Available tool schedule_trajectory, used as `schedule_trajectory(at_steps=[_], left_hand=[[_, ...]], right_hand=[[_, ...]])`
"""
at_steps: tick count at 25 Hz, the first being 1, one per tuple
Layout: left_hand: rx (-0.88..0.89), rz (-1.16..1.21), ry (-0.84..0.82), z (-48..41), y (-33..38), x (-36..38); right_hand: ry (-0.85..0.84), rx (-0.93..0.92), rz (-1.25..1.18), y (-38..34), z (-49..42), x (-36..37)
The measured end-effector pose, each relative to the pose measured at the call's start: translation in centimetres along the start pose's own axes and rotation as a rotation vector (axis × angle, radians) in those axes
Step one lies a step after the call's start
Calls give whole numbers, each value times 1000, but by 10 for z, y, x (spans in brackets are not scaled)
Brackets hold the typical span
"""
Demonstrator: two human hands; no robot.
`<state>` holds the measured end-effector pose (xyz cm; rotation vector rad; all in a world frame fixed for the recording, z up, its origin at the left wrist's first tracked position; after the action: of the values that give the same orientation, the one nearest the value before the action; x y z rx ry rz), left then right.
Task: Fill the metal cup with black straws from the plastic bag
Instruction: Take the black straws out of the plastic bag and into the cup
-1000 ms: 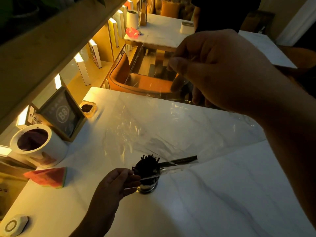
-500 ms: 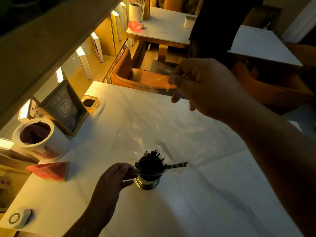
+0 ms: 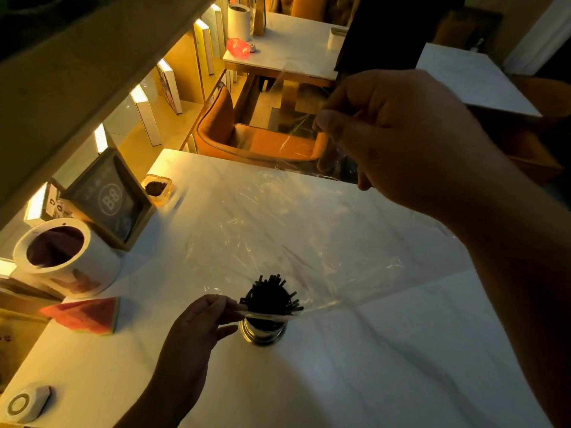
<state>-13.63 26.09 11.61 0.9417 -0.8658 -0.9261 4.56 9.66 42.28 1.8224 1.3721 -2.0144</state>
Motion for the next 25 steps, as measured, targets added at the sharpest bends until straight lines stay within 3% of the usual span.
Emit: schedule_trajectory(at_steps=[10,16,22,25], left_hand=[[3,-121,3,-15,14,19],[60,-59,21,-23,32,23],[35,-123,48,-31,20,10],[29,-141,43,-37,18,7]], right_hand=[[49,68,-55,23,16,-21],[165,47,-28,29,23,-56],[115,89,-48,43,10,-7],[146,76,-98,44,10,-17]])
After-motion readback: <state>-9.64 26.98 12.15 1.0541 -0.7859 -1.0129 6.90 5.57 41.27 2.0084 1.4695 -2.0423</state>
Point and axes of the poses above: each hand's wrist, its own z-axis away from the middle knuckle, its own x-axis out of the palm, y = z × x, the point moved 6 cm from there along -z, towards the middle knuckle, and after that the axes turned 8 degrees about -y, right-handed, at the moved point
